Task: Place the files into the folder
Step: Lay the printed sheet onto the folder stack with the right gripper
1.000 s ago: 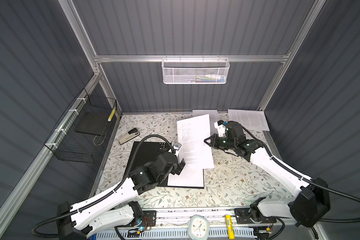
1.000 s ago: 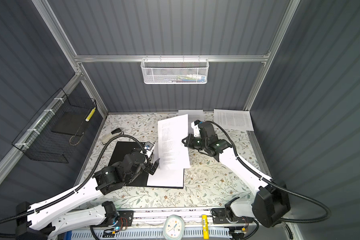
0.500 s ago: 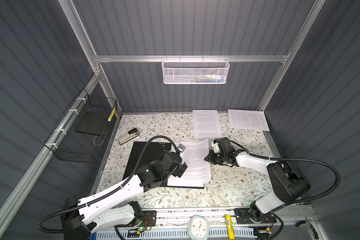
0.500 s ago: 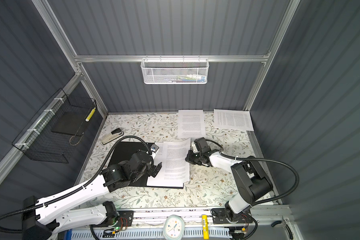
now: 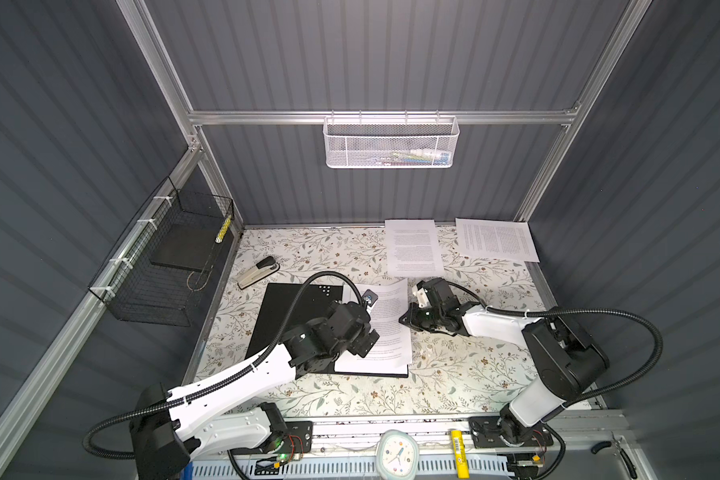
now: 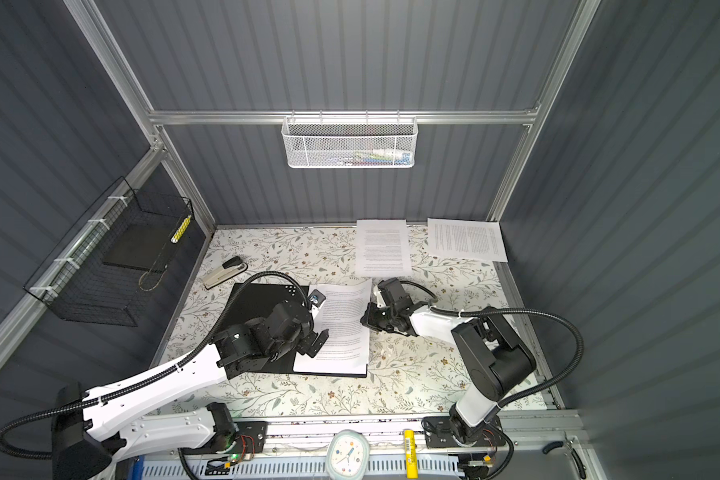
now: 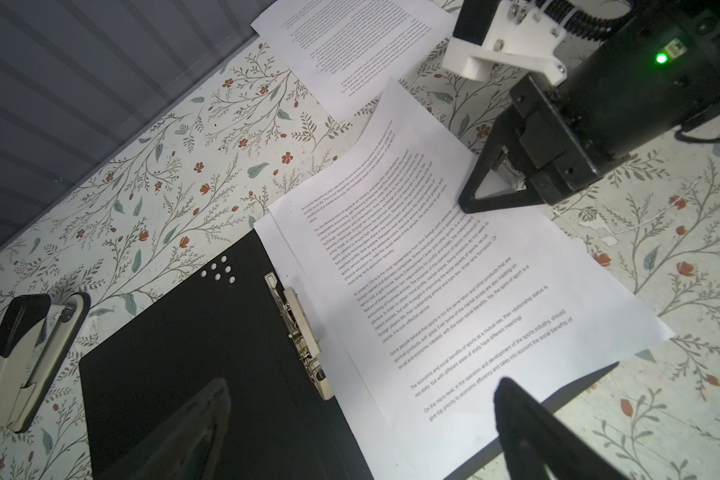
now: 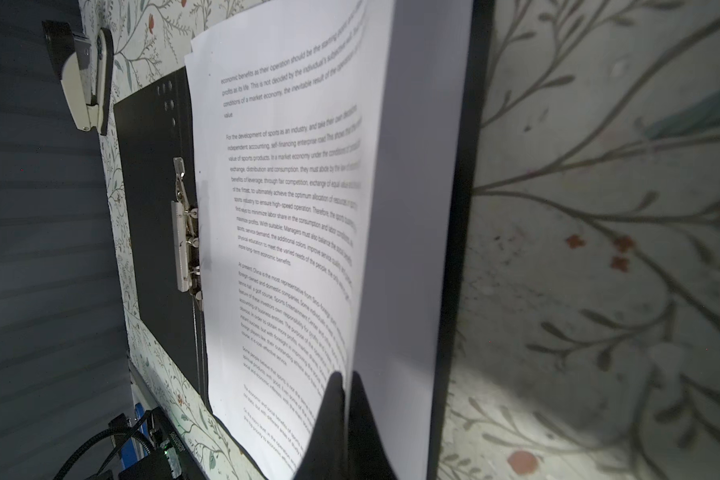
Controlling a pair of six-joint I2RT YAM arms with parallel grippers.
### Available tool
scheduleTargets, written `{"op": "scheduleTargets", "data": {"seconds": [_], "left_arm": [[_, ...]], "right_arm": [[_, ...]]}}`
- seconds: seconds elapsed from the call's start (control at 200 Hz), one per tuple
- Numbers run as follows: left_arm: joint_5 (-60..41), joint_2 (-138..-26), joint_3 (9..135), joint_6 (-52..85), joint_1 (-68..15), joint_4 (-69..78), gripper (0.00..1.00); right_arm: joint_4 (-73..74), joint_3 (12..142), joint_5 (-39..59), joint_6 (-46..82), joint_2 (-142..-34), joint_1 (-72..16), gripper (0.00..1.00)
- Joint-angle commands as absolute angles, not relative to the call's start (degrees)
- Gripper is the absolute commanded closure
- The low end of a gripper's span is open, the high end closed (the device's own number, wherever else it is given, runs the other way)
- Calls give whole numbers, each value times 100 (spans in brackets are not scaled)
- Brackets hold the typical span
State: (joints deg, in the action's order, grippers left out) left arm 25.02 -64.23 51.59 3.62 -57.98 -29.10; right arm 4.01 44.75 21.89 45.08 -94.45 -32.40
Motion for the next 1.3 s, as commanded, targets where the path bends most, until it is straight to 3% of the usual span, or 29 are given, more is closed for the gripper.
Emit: {"op": "scheduleTargets", "data": {"seconds": [0.0, 1.291], "left_arm": [[2367, -6458, 5350, 433, -5776, -3053, 0], [2094, -6676, 5439, 490, -5783, -3375, 0]], "right_arm": [[609, 4592, 2239, 4656, -9512, -3347, 100], [1037, 4597, 2065, 5533, -9889, -3647, 100]]}}
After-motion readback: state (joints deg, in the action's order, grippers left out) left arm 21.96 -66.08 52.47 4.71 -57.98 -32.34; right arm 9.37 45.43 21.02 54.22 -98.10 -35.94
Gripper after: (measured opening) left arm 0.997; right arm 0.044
